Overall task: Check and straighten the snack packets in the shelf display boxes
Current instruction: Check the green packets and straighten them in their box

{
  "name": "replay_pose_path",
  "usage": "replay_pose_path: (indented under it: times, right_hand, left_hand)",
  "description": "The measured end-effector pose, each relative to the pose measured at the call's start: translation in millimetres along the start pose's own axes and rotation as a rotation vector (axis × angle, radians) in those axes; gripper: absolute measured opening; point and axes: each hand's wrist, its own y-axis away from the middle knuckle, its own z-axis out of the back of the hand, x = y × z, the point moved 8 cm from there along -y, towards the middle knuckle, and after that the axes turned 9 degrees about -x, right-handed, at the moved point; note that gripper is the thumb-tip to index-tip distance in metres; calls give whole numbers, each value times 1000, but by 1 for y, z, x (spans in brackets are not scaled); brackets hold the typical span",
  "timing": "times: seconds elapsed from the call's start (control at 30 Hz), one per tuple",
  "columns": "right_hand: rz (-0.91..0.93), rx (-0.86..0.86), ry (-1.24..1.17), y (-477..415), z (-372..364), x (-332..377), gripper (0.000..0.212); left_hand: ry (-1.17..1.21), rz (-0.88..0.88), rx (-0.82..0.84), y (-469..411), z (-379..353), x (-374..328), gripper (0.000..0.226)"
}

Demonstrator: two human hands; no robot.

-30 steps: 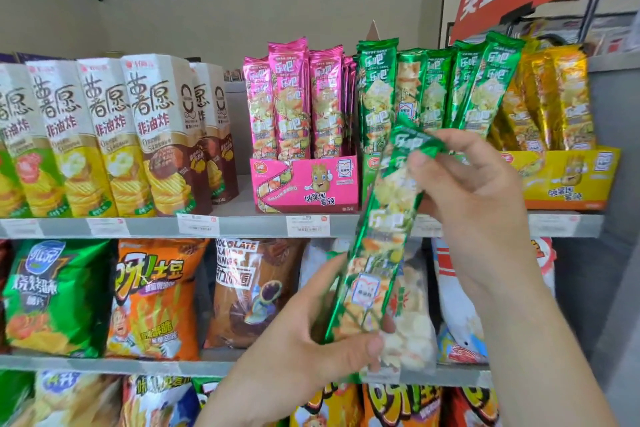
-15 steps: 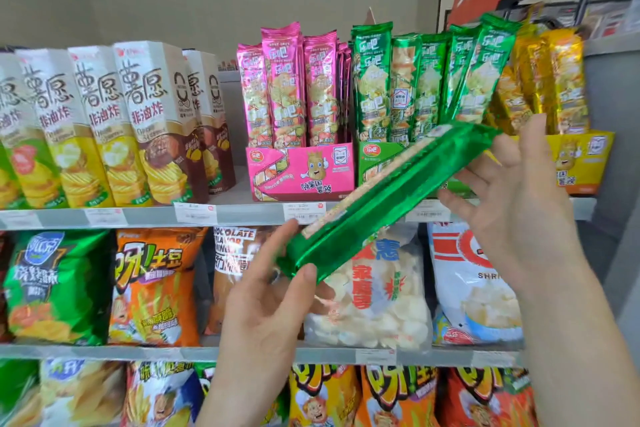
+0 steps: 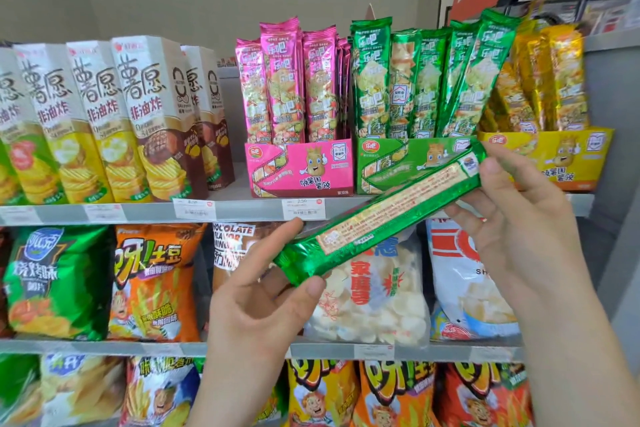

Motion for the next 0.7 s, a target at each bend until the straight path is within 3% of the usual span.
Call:
replay_pose_path:
  times: [0.1, 0.23, 0.37, 0.43, 0.6, 0.7]
  right_hand:
    - [-12, 2, -41, 1, 1, -2, 38]
    - [-47, -60, 8, 0, 5, -10, 23]
    - [-94, 31, 66, 3, -9, -14, 31]
    - [-50, 38, 54, 4, -13, -10, 17]
    - [29, -3, 16, 5, -14, -2, 26]
    - [39, 25, 1, 8, -18, -1, 32]
  left_hand:
    - [15, 26, -49, -1, 4, 6, 65]
    - [-89, -12, -140, -1, 17, 10, 54]
    - [-177, 0, -20, 1, 10, 7, 49]
    - [-145, 42, 20, 1, 6, 7, 55]
    - [-19, 137, 193, 4, -3, 14, 66]
    - [-29, 122, 145, 6, -6, 17, 67]
